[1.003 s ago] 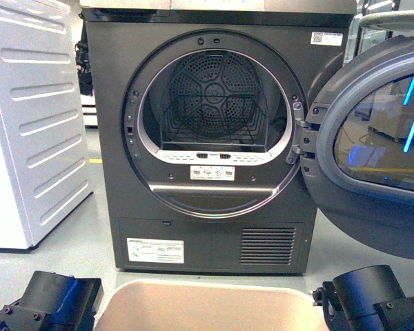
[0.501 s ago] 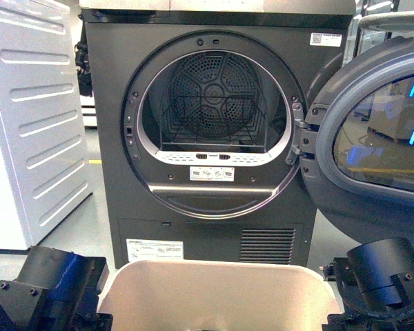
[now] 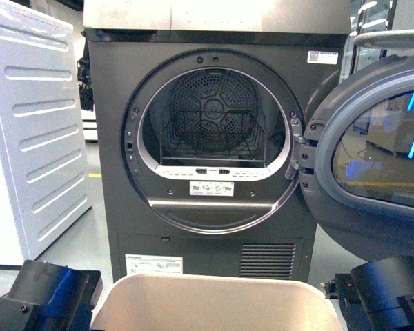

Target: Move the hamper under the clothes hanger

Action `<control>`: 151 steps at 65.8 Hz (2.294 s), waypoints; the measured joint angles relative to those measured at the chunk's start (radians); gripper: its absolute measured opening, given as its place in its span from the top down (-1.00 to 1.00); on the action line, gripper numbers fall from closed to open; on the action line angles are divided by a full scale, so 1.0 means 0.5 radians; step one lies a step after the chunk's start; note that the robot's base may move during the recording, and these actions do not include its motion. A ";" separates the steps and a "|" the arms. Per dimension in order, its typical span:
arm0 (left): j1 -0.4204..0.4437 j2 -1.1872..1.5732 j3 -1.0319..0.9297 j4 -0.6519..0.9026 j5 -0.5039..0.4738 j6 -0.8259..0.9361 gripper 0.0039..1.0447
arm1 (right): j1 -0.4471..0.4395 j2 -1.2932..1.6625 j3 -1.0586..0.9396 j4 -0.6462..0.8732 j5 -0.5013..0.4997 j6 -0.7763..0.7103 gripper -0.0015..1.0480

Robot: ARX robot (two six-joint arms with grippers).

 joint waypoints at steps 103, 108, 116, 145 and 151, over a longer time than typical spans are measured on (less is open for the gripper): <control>0.008 -0.023 -0.003 0.000 0.000 0.004 0.93 | 0.004 -0.027 -0.004 0.009 0.005 -0.009 0.94; 0.008 -0.022 -0.003 0.000 0.000 0.004 0.93 | 0.004 -0.027 -0.004 0.009 0.005 -0.010 0.94; 0.008 -0.023 -0.003 0.000 -0.002 0.004 0.93 | 0.004 -0.027 -0.004 0.009 0.004 -0.009 0.94; -0.010 -0.023 0.003 0.000 0.014 0.005 0.93 | -0.012 -0.027 -0.005 0.009 0.015 -0.010 0.94; -0.053 -0.023 0.002 0.000 0.054 0.005 0.93 | -0.053 -0.027 -0.011 0.009 0.053 -0.009 0.94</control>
